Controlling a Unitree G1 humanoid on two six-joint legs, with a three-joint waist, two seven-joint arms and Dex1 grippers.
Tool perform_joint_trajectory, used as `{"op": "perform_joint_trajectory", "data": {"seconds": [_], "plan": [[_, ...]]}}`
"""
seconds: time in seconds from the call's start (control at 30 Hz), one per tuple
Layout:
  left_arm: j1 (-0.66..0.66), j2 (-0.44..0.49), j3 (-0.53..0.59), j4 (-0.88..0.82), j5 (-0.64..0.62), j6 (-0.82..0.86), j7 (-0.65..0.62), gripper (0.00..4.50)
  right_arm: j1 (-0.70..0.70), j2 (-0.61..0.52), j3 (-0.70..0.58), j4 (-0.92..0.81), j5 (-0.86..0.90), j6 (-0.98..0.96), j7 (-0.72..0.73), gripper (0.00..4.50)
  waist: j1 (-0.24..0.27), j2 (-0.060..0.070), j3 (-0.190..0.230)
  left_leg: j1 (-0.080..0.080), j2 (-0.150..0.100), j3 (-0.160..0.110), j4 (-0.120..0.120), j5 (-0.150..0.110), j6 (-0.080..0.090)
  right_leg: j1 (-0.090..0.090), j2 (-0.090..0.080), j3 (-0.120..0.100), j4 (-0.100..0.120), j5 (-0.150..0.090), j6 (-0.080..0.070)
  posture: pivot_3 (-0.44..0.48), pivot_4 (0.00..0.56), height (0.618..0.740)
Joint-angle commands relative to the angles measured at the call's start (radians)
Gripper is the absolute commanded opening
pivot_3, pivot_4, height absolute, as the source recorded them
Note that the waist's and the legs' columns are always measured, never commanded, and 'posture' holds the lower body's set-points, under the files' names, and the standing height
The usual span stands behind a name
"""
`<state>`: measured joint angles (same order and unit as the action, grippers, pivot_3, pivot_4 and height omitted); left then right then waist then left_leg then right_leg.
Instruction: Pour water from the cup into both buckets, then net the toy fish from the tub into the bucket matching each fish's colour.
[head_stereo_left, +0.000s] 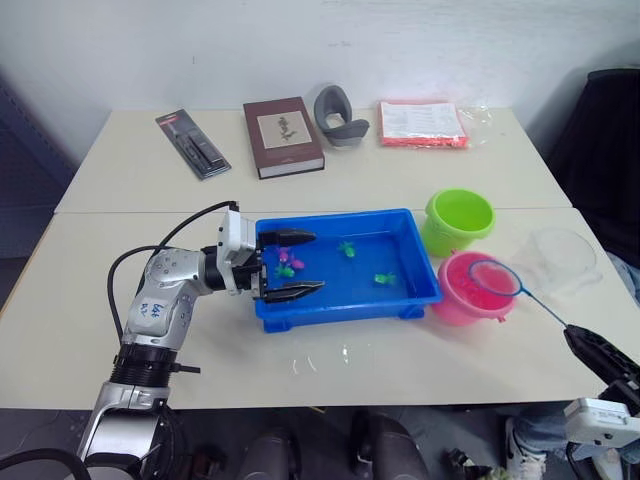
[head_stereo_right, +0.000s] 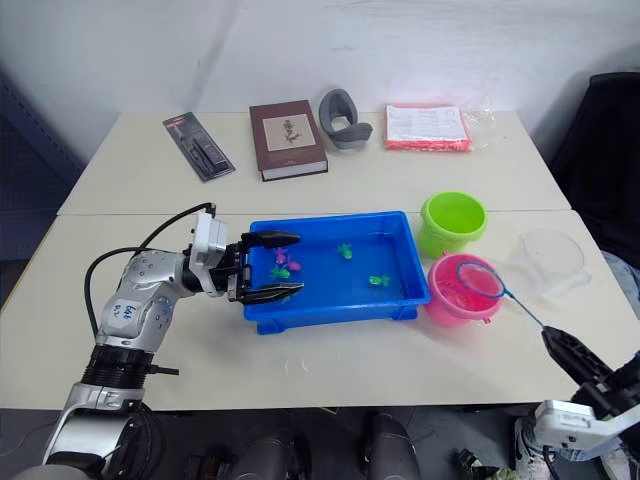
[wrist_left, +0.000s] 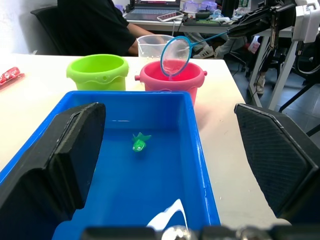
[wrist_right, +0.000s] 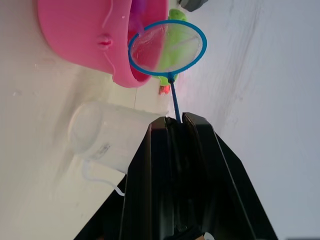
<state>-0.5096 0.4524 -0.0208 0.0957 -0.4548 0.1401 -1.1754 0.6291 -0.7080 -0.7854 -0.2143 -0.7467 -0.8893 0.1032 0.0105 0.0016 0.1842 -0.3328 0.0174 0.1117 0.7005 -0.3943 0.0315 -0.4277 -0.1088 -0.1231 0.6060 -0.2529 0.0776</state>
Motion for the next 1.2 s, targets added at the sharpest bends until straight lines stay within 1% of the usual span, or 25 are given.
{"op": "perform_joint_trajectory", "data": {"seconds": [0.03,0.1,0.2,0.3,0.33,0.37,0.43,0.5,0.57,0.63,0.7,0.73,0.9,1.0,1.1,1.2], "plan": [[-0.019,0.006,0.005,-0.008,0.000,-0.006,-0.001,4.44,0.002,-0.014,-0.028,-0.001,0.034,0.030,-0.017,0.00,0.000,0.000,0.000,0.000,0.000,0.000,0.000,0.000,0.000,0.000,0.000,0.000,0.000,0.000,0.000,0.000,0.150,0.740],[-0.020,0.005,0.009,-0.007,-0.002,-0.004,0.003,4.44,0.006,-0.022,-0.009,-0.010,0.039,0.018,-0.011,0.00,0.000,0.000,0.000,0.000,0.000,0.000,0.000,0.000,0.000,0.000,0.000,0.000,0.000,0.000,0.000,0.000,0.150,0.740],[-0.018,0.009,0.009,-0.012,0.001,-0.005,0.004,4.44,-0.011,-0.019,-0.023,-0.023,0.099,0.054,-0.001,0.00,-0.001,0.000,0.000,0.000,0.000,0.000,0.000,0.000,0.000,0.000,0.000,0.000,0.000,0.000,0.000,0.000,0.150,0.740],[-0.008,0.027,0.028,-0.009,-0.002,-0.003,0.008,4.44,-0.053,-0.033,0.015,-0.073,0.334,0.180,0.097,0.00,-0.008,0.000,0.000,0.000,0.000,0.000,0.000,0.000,0.000,0.000,0.000,0.000,0.000,0.000,0.000,0.000,0.150,0.740],[0.002,0.040,0.037,-0.005,0.000,-0.005,0.006,4.44,-0.058,-0.060,0.079,-0.109,0.479,0.234,0.168,0.00,-0.010,0.000,0.000,0.000,0.000,0.000,0.000,0.000,0.000,0.000,0.000,0.000,0.000,0.000,0.000,0.000,0.150,0.740],[0.012,0.054,0.046,-0.001,0.001,-0.008,0.005,4.44,-0.072,-0.084,0.129,-0.150,0.585,0.282,0.220,0.00,-0.013,0.000,0.000,0.000,0.000,0.000,0.000,0.000,0.000,0.000,-0.001,0.000,0.000,0.000,0.000,0.000,0.150,0.740],[0.038,0.089,0.087,0.005,-0.007,-0.006,0.017,4.44,-0.147,-0.156,0.260,-0.263,0.876,0.470,0.337,0.00,-0.022,0.000,0.000,0.001,0.002,0.000,0.000,0.000,0.000,0.000,-0.002,0.001,0.001,0.000,0.000,0.000,0.150,0.740],[0.062,0.115,0.120,0.004,-0.013,-0.004,0.031,4.44,-0.227,-0.203,0.337,-0.329,1.037,0.605,0.402,0.00,-0.029,0.000,0.000,0.002,0.005,0.000,0.000,0.000,0.000,0.000,-0.002,0.000,0.002,0.000,-0.001,0.000,0.150,0.740],[0.095,0.137,0.160,0.000,-0.018,-0.003,0.053,4.44,-0.340,-0.230,0.419,-0.354,1.115,0.708,0.441,0.00,-0.029,0.000,0.000,0.002,0.004,-0.001,0.000,0.000,0.000,0.000,-0.002,-0.002,0.003,-0.001,-0.002,0.000,0.150,0.740],[0.149,0.166,0.204,-0.007,-0.014,-0.011,0.072,4.44,-0.459,-0.260,0.538,-0.376,1.218,0.903,0.484,0.00,-0.023,0.000,0.000,0.001,0.004,-0.003,0.001,0.000,0.000,0.000,-0.003,-0.004,0.004,-0.001,-0.002,0.000,0.150,0.740],[0.198,0.189,0.237,-0.015,-0.011,-0.019,0.085,4.44,-0.554,-0.287,0.645,-0.384,1.271,1.077,0.528,0.00,-0.016,0.000,0.000,-0.001,0.004,-0.003,0.001,0.000,0.000,-0.001,-0.004,-0.006,0.003,-0.001,-0.002,0.000,0.150,0.740],[0.217,0.196,0.249,-0.021,-0.011,-0.020,0.092,4.44,-0.600,-0.288,0.687,-0.382,1.271,1.136,0.536,0.00,-0.014,-0.001,0.000,-0.001,0.004,-0.004,0.001,0.000,0.001,-0.001,-0.005,-0.006,0.003,-0.001,-0.002,0.000,0.150,0.740],[0.301,0.224,0.303,-0.058,-0.017,-0.016,0.128,4.44,-0.876,-0.175,0.869,-0.298,1.213,1.364,0.496,0.00,0.005,-0.001,0.000,-0.004,0.002,-0.007,0.003,-0.001,0.001,-0.001,-0.008,-0.010,0.001,0.000,-0.003,0.000,0.150,0.740],[0.333,0.227,0.315,-0.095,-0.024,-0.004,0.148,4.44,-0.990,-0.125,0.968,-0.217,1.115,1.418,0.497,0.00,0.008,-0.001,0.000,-0.004,0.002,-0.007,0.003,-0.001,0.001,-0.001,-0.008,-0.011,0.001,0.000,-0.003,0.000,0.150,0.740],[0.350,0.230,0.316,-0.122,-0.028,0.006,0.159,4.44,-1.073,-0.080,1.021,-0.153,1.053,1.465,0.497,0.00,0.008,-0.001,0.000,-0.005,0.002,-0.007,0.003,-0.001,0.001,-0.002,-0.008,-0.012,0.002,0.000,-0.003,0.000,0.150,0.740],[0.356,0.229,0.315,-0.138,-0.028,0.012,0.168,4.44,-1.127,-0.069,1.069,-0.107,0.979,1.483,0.513,0.00,0.005,-0.001,0.000,-0.006,0.002,-0.006,0.003,-0.001,0.001,-0.002,-0.007,-0.012,0.002,0.000,-0.003,0.000,0.150,0.740]]}}
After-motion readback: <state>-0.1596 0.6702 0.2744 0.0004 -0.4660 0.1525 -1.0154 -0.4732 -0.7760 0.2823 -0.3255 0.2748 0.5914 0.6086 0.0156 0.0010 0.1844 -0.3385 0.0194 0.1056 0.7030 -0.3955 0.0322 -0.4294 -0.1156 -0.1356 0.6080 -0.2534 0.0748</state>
